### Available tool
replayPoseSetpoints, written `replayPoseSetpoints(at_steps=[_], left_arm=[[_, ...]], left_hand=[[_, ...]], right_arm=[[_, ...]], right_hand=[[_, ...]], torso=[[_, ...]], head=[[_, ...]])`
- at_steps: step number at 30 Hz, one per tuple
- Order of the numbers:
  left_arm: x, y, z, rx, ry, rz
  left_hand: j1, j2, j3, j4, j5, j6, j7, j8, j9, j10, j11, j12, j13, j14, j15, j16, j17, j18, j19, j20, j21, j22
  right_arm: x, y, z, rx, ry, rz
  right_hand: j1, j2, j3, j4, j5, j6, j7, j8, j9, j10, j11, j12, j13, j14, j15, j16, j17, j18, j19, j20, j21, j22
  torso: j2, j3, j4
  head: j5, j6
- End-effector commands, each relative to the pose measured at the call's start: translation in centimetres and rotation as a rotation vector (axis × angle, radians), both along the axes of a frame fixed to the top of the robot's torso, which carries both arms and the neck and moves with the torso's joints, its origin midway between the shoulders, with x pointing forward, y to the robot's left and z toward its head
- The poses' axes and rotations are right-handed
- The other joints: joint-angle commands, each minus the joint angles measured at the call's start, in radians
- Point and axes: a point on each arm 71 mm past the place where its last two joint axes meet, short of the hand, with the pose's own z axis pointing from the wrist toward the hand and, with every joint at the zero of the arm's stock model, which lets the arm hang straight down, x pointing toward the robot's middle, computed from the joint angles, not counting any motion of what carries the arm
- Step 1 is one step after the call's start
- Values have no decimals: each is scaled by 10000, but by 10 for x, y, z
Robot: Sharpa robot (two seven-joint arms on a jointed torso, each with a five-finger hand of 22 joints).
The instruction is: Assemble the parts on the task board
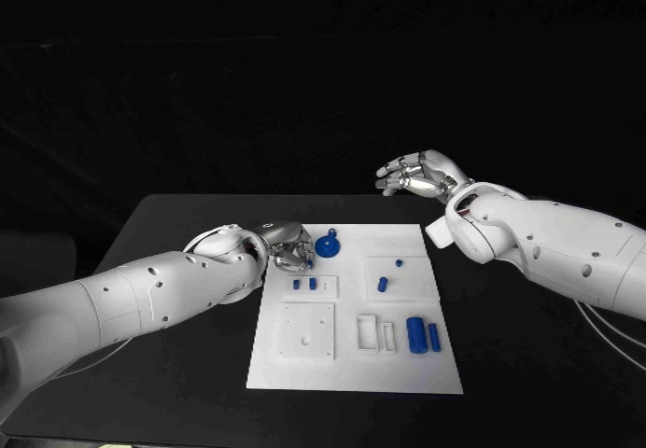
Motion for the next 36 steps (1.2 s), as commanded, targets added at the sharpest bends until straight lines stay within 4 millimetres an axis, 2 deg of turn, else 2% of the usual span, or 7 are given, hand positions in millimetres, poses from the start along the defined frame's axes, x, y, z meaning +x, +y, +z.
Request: replayPoseSetpoints(at_steps=[1,24,36], left_arm=[[-1,1,-6,266,312,15],[-1,6,-7,374,251,86],[0,1,-7,281,311,30]], left_hand=[[19,124,37,-8,33,95,24,18,15,40,4,-54,-14,-7,-59,46,-10,424,27,-159,46,154],[35,136,51,-34,58,115,19,25,18,69,-3,-62,-16,-3,-66,60,-10,425,44,-169,61,162],[31,133,52,-39,73,123,17,28,19,84,-6,-66,-17,1,-69,67,-11,424,55,-172,69,164]], right_arm=[[-1,2,0,0,-7,153],[-1,1,0,-3,-10,142],[-1,1,0,-1,-3,155]], right_hand=[[-60,56,-45,11,65,-73,86,38,-14,91,-6,-59,0,-32,29,-66,-13,137,-65,-26,-33,11],[-52,56,-41,5,70,-73,85,41,-18,98,-7,-69,0,-32,28,-67,-14,137,-64,-29,-38,16],[-50,56,-41,3,70,-73,85,42,-20,100,-7,-74,0,-31,28,-67,-15,137,-64,-29,-41,18]], torso=[[1,-2,-2],[2,1,3],[0,2,0]], head=[[-3,-12],[2,-29],[12,-20]])
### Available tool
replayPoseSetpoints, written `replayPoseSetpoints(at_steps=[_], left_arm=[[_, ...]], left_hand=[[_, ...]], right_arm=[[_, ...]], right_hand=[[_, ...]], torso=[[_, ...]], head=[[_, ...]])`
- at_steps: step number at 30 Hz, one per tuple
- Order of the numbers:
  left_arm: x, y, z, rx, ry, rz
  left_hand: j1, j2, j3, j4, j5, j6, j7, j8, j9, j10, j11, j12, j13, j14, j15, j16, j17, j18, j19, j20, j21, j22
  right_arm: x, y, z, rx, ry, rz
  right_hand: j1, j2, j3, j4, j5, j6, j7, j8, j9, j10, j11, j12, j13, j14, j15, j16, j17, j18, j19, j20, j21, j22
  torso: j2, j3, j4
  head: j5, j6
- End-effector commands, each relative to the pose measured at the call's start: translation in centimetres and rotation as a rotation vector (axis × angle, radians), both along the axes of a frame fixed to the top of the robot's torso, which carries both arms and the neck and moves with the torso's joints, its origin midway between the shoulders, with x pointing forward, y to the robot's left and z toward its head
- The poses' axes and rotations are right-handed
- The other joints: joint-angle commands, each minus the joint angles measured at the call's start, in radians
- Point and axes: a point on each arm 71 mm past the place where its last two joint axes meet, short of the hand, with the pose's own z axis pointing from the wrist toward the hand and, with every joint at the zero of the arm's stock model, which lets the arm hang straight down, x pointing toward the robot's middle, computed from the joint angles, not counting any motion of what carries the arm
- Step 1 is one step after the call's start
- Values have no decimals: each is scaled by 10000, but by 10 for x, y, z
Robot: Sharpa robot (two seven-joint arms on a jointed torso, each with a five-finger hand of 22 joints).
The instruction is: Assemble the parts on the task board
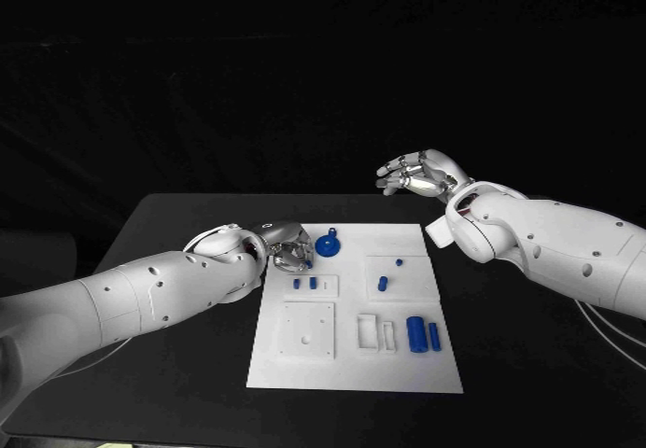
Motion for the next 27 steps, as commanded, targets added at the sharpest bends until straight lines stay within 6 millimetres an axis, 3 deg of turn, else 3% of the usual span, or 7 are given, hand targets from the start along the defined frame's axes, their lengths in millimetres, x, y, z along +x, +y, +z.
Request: replayPoseSetpoints(at_steps=[1,27], left_arm=[[-1,-1,-5,152,262,8],[-11,-8,-19,621,157,-392]], left_hand=[[6,79,40,3,53,89,50,27,16,88,-2,-65,11,0,-71,67,-12,423,15,-171,70,168],[7,64,51,-29,75,123,37,38,19,144,-16,-68,12,-7,-84,71,-21,417,3,-177,73,172]], right_arm=[[-1,2,0,-1,-5,155],[0,1,0,-6,-2,146]], right_hand=[[-50,56,-41,3,31,-73,85,42,-13,64,29,-35,0,-31,28,-67,-16,138,-64,-29,-41,11],[-53,57,-43,4,32,-75,86,44,-18,70,30,-46,0,-31,29,-68,-17,138,-62,-27,-47,17]], torso=[[3,2,-8],[0,5,2]], head=[[5,5],[-31,-51]])
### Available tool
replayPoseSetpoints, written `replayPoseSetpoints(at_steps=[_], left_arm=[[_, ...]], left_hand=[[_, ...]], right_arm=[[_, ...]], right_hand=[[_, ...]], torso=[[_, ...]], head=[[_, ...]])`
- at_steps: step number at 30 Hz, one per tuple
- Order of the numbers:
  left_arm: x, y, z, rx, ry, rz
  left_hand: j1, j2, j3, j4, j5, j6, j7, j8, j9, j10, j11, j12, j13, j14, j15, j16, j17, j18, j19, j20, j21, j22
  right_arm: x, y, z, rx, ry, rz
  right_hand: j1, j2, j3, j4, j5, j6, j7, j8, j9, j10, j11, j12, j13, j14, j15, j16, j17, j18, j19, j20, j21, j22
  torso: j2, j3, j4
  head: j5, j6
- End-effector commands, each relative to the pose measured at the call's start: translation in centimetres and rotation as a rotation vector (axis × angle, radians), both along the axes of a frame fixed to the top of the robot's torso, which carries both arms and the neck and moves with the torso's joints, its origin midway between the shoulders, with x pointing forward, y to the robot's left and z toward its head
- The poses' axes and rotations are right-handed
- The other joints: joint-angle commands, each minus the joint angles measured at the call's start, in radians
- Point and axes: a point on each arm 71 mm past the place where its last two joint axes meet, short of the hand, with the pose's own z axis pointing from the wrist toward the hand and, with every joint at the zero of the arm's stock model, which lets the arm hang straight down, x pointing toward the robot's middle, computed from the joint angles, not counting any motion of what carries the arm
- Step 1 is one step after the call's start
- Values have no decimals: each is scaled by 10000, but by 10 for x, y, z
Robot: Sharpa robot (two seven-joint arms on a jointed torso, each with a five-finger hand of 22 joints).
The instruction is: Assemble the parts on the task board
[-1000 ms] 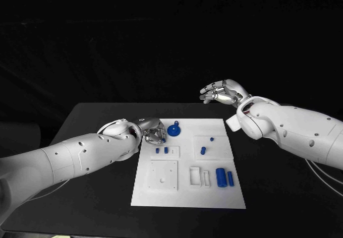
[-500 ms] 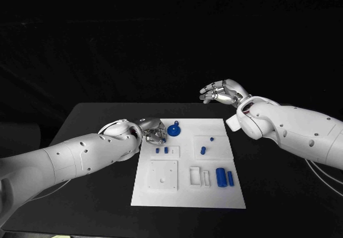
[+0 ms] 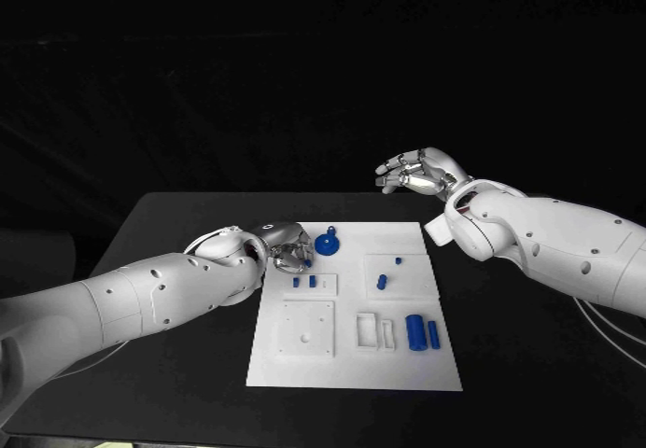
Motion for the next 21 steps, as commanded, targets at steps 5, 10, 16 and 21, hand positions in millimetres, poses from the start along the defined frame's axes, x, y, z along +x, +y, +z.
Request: replayPoseSetpoints(at_steps=[5,10,16,21], left_arm=[[-10,-7,-12,508,-87,-660],[-11,-9,-12,533,-368,-868],[-13,-11,-11,431,-519,-945],[-13,-11,-11,457,-483,-926]], left_hand=[[30,60,70,-33,50,133,31,40,21,66,-36,-43,-7,-15,-89,29,-17,416,-4,-213,32,175],[39,30,75,-49,60,152,24,46,20,90,-42,-42,-6,-12,-95,34,-19,413,-8,-216,33,176],[45,5,82,-54,68,182,15,55,20,125,-52,-37,-2,4,-105,49,-18,409,-3,-222,39,177],[46,4,83,-53,69,187,14,57,20,132,-54,-36,-2,7,-106,52,-18,409,0,-223,40,177]], right_arm=[[0,1,0,-5,5,155],[0,1,-1,-6,12,157],[0,2,-1,-3,9,155],[0,2,-1,-2,9,158]], right_hand=[[-54,58,-43,4,32,-75,86,44,-11,71,30,-48,0,-30,29,-68,-10,138,-62,-27,-48,11],[-54,60,-43,5,33,-76,86,45,-12,72,30,-50,0,-31,29,-68,-10,138,-61,-27,-49,11],[-56,61,-43,6,34,-77,87,45,-13,73,30,-53,0,-31,29,-69,-10,138,-62,-27,-51,12],[-56,62,-43,6,34,-77,87,45,-13,73,30,-54,0,-32,29,-69,-10,138,-62,-27,-51,13]], torso=[[1,-1,1],[-3,-1,2],[-3,2,-7],[-7,5,-16]], head=[[4,7],[6,1],[17,12],[25,22]])
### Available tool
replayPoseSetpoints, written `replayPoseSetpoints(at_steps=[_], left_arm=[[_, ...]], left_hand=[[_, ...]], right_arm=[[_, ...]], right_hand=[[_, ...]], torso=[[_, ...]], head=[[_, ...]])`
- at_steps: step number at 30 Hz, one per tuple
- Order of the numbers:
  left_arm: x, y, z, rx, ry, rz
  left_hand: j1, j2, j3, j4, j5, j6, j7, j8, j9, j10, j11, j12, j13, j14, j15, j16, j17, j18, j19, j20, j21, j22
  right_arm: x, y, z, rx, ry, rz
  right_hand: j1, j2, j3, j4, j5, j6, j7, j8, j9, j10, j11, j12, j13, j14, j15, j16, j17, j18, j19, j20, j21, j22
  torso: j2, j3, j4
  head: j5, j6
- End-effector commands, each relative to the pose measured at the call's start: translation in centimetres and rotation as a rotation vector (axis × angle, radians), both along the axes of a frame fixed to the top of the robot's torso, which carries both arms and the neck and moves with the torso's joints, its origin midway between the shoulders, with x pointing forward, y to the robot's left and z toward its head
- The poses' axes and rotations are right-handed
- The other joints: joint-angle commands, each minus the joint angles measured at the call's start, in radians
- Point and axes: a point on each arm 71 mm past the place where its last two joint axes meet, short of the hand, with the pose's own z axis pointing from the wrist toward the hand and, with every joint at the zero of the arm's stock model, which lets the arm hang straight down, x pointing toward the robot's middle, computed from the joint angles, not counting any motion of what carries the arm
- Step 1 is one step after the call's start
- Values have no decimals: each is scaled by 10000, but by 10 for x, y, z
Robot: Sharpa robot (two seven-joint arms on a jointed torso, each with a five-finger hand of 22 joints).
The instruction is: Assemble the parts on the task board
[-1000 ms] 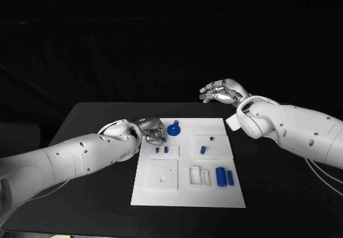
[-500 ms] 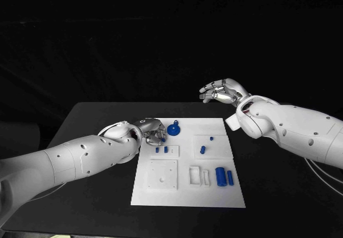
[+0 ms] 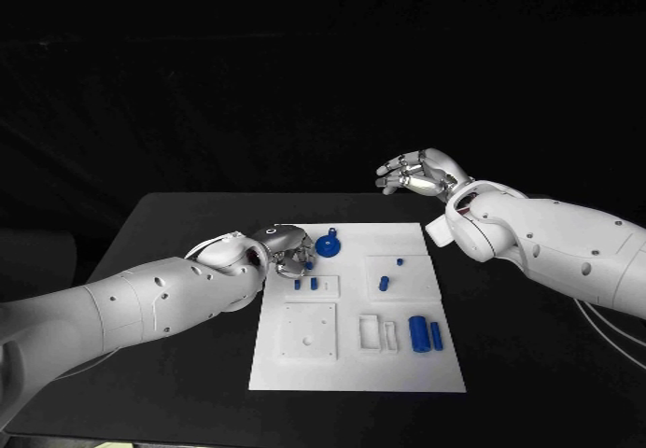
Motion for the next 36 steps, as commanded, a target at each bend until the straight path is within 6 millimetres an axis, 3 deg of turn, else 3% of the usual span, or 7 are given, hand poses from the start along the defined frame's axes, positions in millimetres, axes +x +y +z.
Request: replayPoseSetpoints(at_steps=[1,10,14,23,36], left_arm=[[-6,-7,-7,171,198,-473],[-3,-1,-9,199,475,-1],[-2,1,-9,241,487,114],[-1,4,-8,59,387,265],[1,12,-7,-3,193,501]], left_hand=[[32,16,56,-23,50,145,56,61,7,62,16,-37,-1,0,-44,53,-9,407,2,-227,41,171],[20,-10,93,8,17,-103,153,-97,-69,-90,75,-169,-56,-95,11,-7,-50,380,-65,-210,12,165],[65,-203,120,-11,-76,-661,380,-408,-218,-520,242,-437,-172,-258,171,-77,-91,364,-227,-93,-61,164],[163,-417,87,6,-131,-792,442,-449,-262,-1052,451,-596,-313,-434,377,-83,-117,449,-364,111,-95,181],[282,-477,105,1,-99,-1000,519,-537,-321,-1141,485,-550,-339,-465,412,-47,-124,516,-384,166,-85,184]], right_arm=[[-1,2,0,0,-5,161],[-1,1,0,-4,-3,145],[-1,0,0,-6,-3,132],[-1,-1,0,-13,-3,108],[-1,-2,0,-24,6,70]], right_hand=[[-56,61,-43,6,34,-77,87,45,-15,73,30,-54,0,-32,29,-69,-12,137,-62,-27,-51,15],[-56,59,-44,4,34,-78,87,45,-16,74,30,-58,0,-33,30,-70,-13,137,-63,-27,-54,16],[-56,57,-44,3,34,-79,87,45,-17,74,31,-60,0,-35,30,-71,-13,137,-64,-27,-55,16],[-57,50,-47,0,33,-84,89,43,-19,71,33,-66,-1,-39,32,-74,-15,137,-68,-26,-59,18],[-50,44,-46,-8,32,-90,90,41,-23,69,34,-73,-2,-44,34,-78,-16,137,-72,-27,-64,19]], torso=[[-1,5,-10],[-1,15,0],[4,6,3],[-1,-4,2],[2,-1,0]], head=[[3,12],[-9,15],[-15,11],[-24,39],[-28,64]])
